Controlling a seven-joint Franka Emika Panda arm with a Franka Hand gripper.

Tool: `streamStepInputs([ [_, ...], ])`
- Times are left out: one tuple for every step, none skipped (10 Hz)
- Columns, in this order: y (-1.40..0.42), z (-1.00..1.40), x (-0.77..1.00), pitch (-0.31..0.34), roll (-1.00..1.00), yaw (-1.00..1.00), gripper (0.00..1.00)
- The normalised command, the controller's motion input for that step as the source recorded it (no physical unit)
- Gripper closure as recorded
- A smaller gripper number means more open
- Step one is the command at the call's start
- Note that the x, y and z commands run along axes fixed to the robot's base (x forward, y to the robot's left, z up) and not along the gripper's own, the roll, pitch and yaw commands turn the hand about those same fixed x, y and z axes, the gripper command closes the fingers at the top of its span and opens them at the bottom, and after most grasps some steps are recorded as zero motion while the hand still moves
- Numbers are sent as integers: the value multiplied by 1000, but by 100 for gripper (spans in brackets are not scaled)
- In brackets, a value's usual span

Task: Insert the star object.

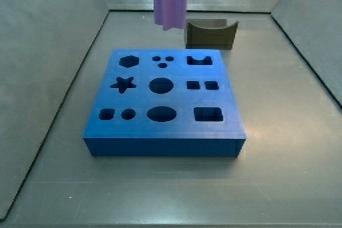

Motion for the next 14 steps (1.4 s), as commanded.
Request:
streamStepInputs([
  [0, -26, 0, 0, 0, 0, 100],
  [0, -123, -149, -23, 89, -11, 100],
  [0, -349, -357, -43, 213, -54, 100],
  [0, -534, -523, -96, 199, 0, 100],
  [0, -666, -511, -131, 226, 26, 100],
  [-46, -680, -357, -136, 297, 354, 100],
  [-54, -617, -291, -127, 271, 586, 100],
  [-20, -569, -223, -84, 179, 623, 100],
  [0, -534, -214, -49, 111, 620, 100],
  [0, -477, -197, -30, 6, 517, 100],
  [9, -280, -120, 0, -89, 11, 100],
  [0, -189, 0, 0, 40, 0, 100],
  [0, -340, 0, 0, 44, 0, 100],
  [43, -309, 0, 0, 0, 11, 100],
])
